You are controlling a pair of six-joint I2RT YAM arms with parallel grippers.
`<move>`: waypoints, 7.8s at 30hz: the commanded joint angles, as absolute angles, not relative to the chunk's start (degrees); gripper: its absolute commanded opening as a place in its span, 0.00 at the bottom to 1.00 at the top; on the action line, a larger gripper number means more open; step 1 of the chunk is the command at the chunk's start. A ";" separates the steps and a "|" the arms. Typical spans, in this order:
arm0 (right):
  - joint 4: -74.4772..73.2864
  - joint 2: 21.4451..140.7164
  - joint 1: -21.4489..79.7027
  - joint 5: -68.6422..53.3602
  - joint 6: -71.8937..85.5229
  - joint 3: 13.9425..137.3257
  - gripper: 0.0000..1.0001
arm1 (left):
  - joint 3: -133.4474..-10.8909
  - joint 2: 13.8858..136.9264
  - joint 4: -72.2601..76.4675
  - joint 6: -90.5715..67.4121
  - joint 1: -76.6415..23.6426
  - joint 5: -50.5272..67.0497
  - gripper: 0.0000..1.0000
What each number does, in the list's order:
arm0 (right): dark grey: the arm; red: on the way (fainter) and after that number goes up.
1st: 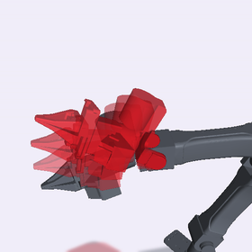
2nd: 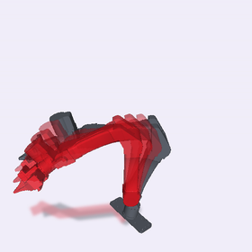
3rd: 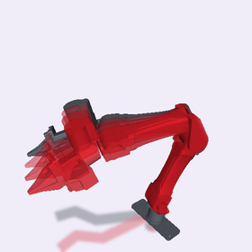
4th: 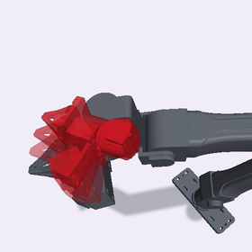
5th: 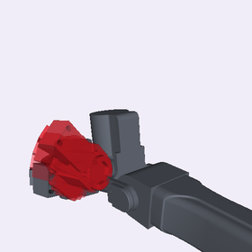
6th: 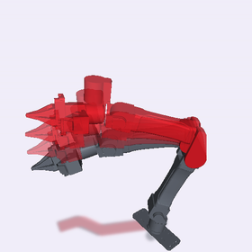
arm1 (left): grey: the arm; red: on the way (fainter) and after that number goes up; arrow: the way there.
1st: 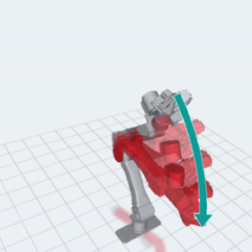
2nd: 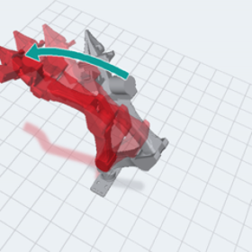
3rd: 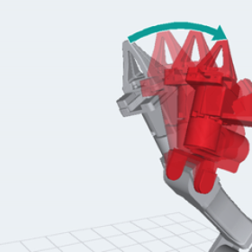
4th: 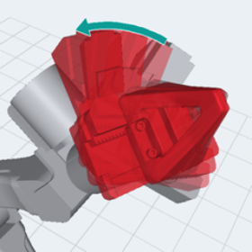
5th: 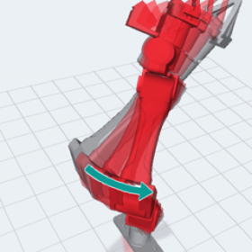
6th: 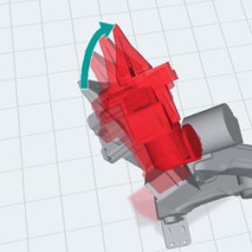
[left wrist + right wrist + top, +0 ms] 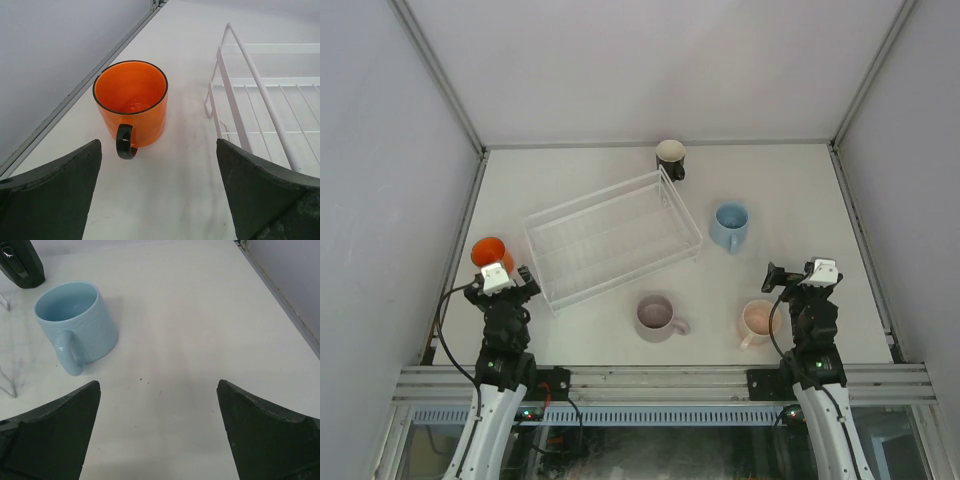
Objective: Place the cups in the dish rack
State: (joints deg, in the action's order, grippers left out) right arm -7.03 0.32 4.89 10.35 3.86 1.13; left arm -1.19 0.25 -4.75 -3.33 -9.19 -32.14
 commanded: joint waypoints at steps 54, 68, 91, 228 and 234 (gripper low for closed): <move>-28.36 37.50 3.29 2.91 17.57 49.74 1.00 | -58.70 43.16 -40.96 -18.21 -0.27 -30.33 1.00; -28.75 55.94 6.02 -15.84 21.50 61.66 1.00 | -63.33 62.24 -45.40 -20.02 19.89 -14.88 1.00; -32.81 62.27 12.16 -23.26 22.84 67.63 0.82 | -59.91 74.85 -39.74 -17.34 32.10 -2.91 0.75; 11.88 88.41 32.91 -37.58 61.37 74.49 0.00 | -55.67 60.62 -1.78 -60.92 -10.29 22.82 0.44; -8.87 89.42 32.74 -24.47 50.94 79.57 0.00 | -58.50 54.70 -23.05 -50.17 -7.86 12.72 0.52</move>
